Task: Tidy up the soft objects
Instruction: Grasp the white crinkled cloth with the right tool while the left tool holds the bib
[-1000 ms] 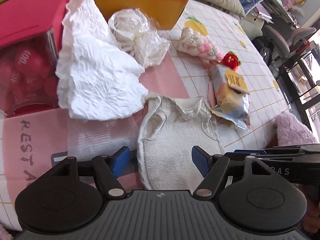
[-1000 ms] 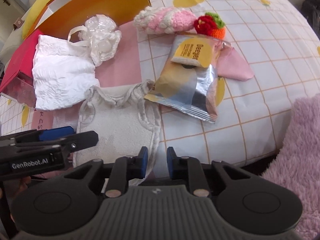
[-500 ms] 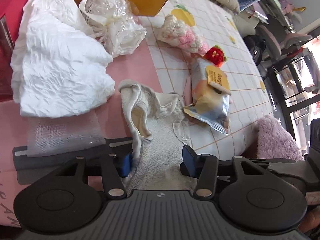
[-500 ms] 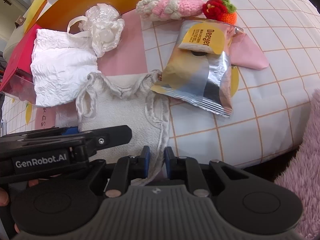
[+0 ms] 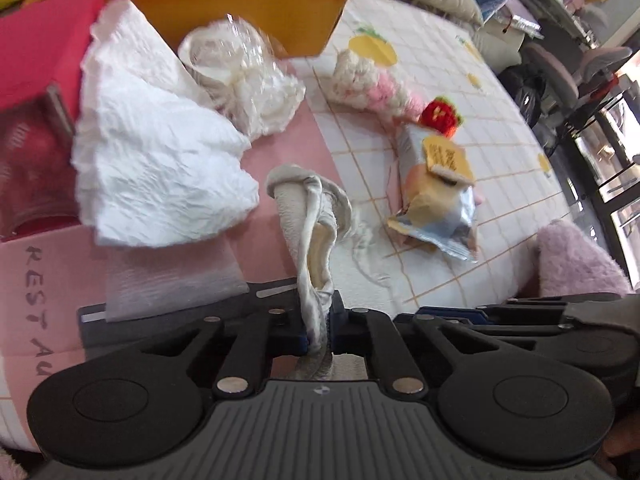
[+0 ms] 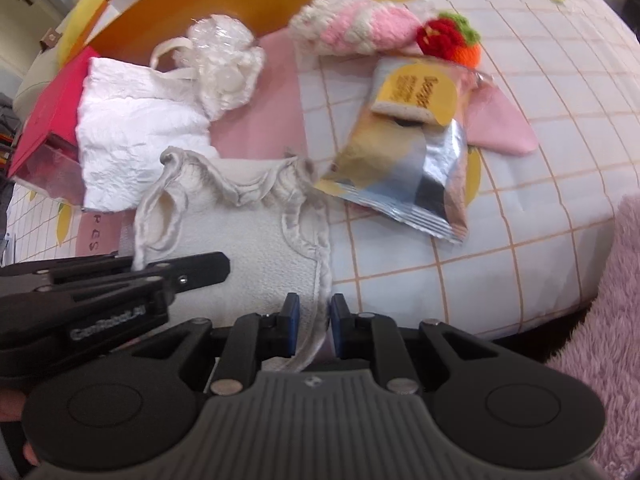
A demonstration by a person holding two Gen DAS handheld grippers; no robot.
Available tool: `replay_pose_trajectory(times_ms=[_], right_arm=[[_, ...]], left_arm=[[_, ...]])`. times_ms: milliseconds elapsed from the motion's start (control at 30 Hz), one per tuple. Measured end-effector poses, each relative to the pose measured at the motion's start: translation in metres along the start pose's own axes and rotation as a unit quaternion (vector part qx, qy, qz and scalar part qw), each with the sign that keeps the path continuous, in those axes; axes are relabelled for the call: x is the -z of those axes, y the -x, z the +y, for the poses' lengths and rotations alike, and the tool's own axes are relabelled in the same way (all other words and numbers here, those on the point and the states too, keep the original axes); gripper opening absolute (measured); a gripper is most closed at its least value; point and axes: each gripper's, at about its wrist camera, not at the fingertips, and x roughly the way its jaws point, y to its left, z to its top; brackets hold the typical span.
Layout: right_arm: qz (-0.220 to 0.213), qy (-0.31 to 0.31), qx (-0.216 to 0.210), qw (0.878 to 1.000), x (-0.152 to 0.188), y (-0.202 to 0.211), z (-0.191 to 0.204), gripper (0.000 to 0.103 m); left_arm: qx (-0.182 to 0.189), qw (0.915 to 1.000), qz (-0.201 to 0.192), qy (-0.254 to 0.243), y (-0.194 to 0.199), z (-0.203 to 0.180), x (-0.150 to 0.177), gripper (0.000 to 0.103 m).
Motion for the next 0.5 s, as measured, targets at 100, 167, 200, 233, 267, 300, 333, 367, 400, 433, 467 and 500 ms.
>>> replay_pose_trajectory(times_ms=[100,167,200,233,267,300,333,367,400,433,467,500], right_arm=[[-0.02,0.034,-0.003,0.999,0.0,0.009,0.013,0.021],[-0.034,0.059,-0.008,0.998,-0.001,0.014,0.023,0.023],[-0.041,0.073,-0.01,0.996,-0.002,0.016,0.029,0.024],[-0.049,0.089,-0.013,0.995,-0.003,0.018,0.035,0.032],[-0.055,0.106,-0.016,0.993,-0.004,0.019,0.042,0.038],[-0.061,0.123,-0.016,0.99,-0.005,0.02,0.049,0.039],[-0.069,0.144,-0.016,0.987,-0.007,0.019,0.057,0.04],[-0.076,0.167,-0.015,0.983,-0.01,0.019,0.066,0.044],[-0.083,0.187,-0.014,0.979,-0.012,0.018,0.074,0.046],[-0.093,0.206,-0.014,0.974,-0.016,0.018,0.081,0.049],[-0.102,0.223,-0.016,0.969,-0.02,0.017,0.088,0.053],[-0.11,0.239,-0.019,0.965,-0.023,0.016,0.095,0.056]], left_arm=[[-0.003,0.9996,-0.027,0.012,0.027,0.007,-0.001,0.009],[-0.016,0.9985,-0.047,0.025,0.046,0.015,0.0,0.009],[-0.024,0.9977,-0.056,0.032,0.055,0.02,0.001,0.009],[-0.032,0.9967,-0.062,0.041,0.063,0.025,0.002,0.009],[-0.038,0.9956,-0.068,0.051,0.07,0.032,0.004,0.009],[-0.043,0.9946,-0.072,0.062,0.076,0.039,0.007,0.009],[-0.049,0.9934,-0.074,0.072,0.08,0.047,0.009,0.009],[-0.057,0.9922,-0.075,0.082,0.085,0.055,0.012,0.009],[-0.064,0.9908,-0.075,0.093,0.086,0.061,0.014,0.009],[-0.069,0.9892,-0.077,0.104,0.089,0.067,0.016,0.009],[-0.073,0.9877,-0.079,0.113,0.091,0.073,0.018,0.009],[-0.079,0.986,-0.081,0.122,0.093,0.079,0.021,0.009]])
